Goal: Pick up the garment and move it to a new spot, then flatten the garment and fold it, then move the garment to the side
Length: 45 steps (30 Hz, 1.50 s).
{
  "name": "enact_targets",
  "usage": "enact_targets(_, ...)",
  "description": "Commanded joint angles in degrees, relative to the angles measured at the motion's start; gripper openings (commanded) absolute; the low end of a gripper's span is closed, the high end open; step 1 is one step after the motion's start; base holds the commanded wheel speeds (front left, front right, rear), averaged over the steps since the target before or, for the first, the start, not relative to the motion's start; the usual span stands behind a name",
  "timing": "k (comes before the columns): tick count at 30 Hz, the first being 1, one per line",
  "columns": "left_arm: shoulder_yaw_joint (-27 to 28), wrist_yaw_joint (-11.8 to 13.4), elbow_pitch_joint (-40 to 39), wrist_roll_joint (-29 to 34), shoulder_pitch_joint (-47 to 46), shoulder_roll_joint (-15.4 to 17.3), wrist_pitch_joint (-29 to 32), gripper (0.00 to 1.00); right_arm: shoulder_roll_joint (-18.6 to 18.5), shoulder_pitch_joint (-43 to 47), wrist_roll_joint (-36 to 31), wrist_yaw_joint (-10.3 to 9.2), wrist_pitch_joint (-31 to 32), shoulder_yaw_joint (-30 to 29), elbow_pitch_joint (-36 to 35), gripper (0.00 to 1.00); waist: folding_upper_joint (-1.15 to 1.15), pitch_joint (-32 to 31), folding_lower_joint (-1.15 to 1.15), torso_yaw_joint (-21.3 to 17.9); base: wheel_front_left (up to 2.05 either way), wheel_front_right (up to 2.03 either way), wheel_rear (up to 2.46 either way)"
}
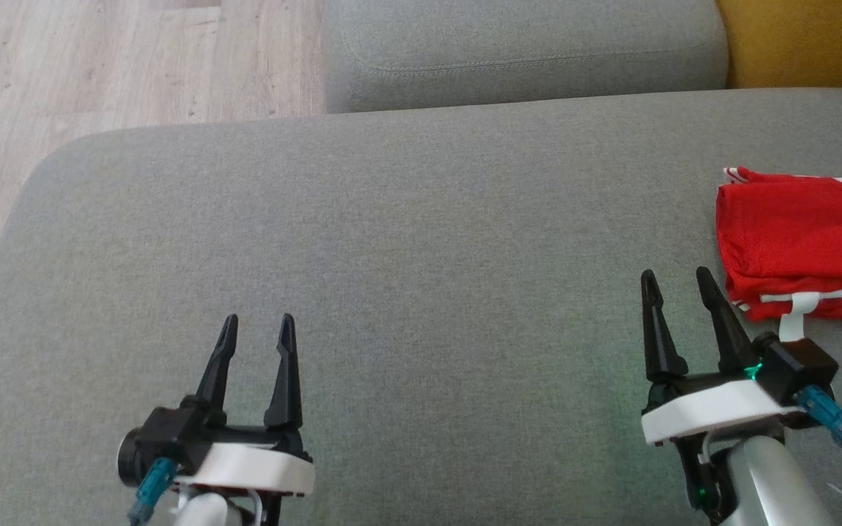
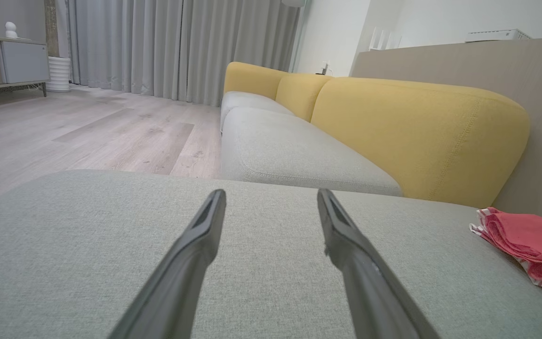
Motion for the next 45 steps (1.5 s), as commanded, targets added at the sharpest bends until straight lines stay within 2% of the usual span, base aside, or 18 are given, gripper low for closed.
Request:
enact_targets(1,1.71,0.29,-1.71,0.49,-2.85,0.25,-0.28,1.00,-0.13,-1.46,-0.07,0.37,-0.62,1.47,-1.53,1.00,0.00,-0.02,0.00,-0.02,0.00,0.00,0.00)
enact_targets(15,1.50,0.63,-1.70,0.66,-2.84,0.25,-0.28,1.00,-0.13,-1.45,-0.16,0.37,-0.62,1.60,-1.45,1.00,0.00,-0.19,0.00,-0.02,0.00,0.00,0.00)
enact_targets(31,1.81,0.76,0.17,-1.87,-3.23,0.25,-0.28,1.00,-0.13,-1.39,-0.64,0.37,-0.62,1.48,-1.58,1.00,0.00,0.24,0.00,0.02,0.00,0.00,0.00)
enact_targets(40,2.39,-0.80,-1.03,-7.69,-2.80,0.25,-0.28,1.00,-0.13,-1.33,-0.52,0.37,-0.62,1.84,-1.61,1.00,0.00,0.35,0.00,-0.02,0.00,0.00,0.00)
enact_targets(43,2.41,-0.35,-0.58,-8.98,-2.73,0.25,-0.28,1.00,-0.13,-1.44,-0.43,0.37,-0.62,2.00,-1.59,1.00,0.00,0.54,0.00,-0.16,0.00,0.00,0.00)
enact_targets(44,0.10,-0.52,1.40,-9.10,-0.28,0.00,0.00,0.00,0.02,0.03,-0.15,-0.01,0.01,0.36,0.42,0.00,0.00,0.52,0.00,-0.14,0.00,0.00,0.00)
enact_targets(45,-0.06,-0.52,2.11,-9.13,-0.05,-0.01,0.04,0.00,0.02,0.11,-0.11,-0.01,0.08,0.36,1.26,0.00,0.00,0.52,0.00,-0.15,0.00,0.00,0.00)
